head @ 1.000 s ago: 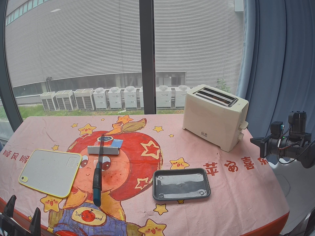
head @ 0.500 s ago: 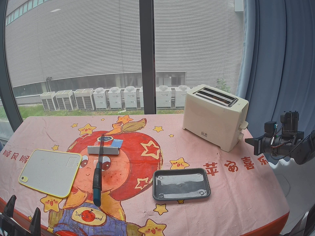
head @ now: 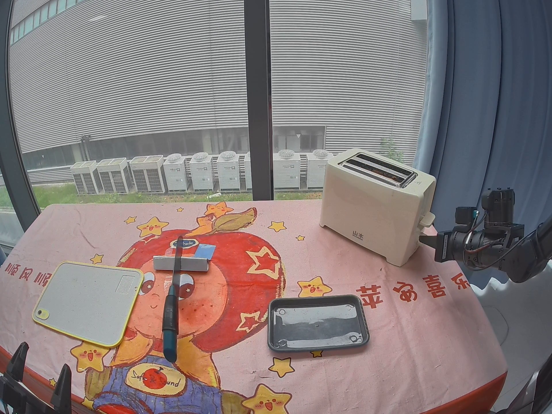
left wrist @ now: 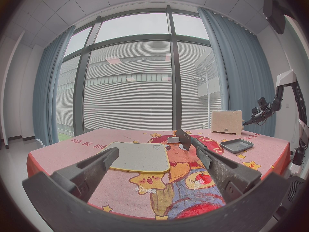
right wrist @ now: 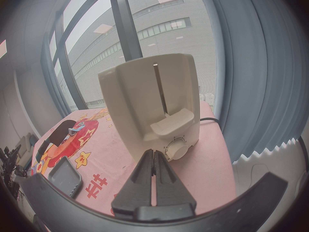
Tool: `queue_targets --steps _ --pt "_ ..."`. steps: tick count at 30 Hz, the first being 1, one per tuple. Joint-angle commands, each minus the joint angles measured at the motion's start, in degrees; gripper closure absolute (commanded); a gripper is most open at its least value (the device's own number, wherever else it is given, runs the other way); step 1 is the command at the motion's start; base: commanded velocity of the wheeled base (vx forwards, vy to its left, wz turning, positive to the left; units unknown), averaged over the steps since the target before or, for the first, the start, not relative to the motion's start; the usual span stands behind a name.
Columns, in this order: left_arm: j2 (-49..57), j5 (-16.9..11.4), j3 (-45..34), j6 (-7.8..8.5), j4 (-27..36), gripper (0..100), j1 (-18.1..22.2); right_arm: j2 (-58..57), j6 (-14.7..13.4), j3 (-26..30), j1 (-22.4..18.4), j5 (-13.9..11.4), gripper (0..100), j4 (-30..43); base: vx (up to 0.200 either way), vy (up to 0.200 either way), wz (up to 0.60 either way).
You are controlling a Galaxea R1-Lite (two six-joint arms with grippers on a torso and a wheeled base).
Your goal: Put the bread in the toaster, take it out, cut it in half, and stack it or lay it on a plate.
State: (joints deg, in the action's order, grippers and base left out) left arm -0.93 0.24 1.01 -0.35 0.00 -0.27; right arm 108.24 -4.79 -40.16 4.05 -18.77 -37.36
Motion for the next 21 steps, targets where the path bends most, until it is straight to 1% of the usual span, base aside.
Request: queue_targets --steps 1,7,21 --pt "0.84 0.02 -1.01 -0.09 0.09 0 0.00 1.18 -0.04 -0.19 0.70 0.05 100 0.01 0.000 0.000 0.00" --pt "0.84 0.02 -1.01 0.00 0.00 0 0.00 1.45 -0.04 -0.10 1.05 0.32 100 -0.08 0.000 0.000 0.00" --pt "0.84 0.02 -1.01 -0.09 0.09 0 0.00 1.89 -0.04 -1.33 0.35 0.40 100 -0.08 0.000 0.000 0.00"
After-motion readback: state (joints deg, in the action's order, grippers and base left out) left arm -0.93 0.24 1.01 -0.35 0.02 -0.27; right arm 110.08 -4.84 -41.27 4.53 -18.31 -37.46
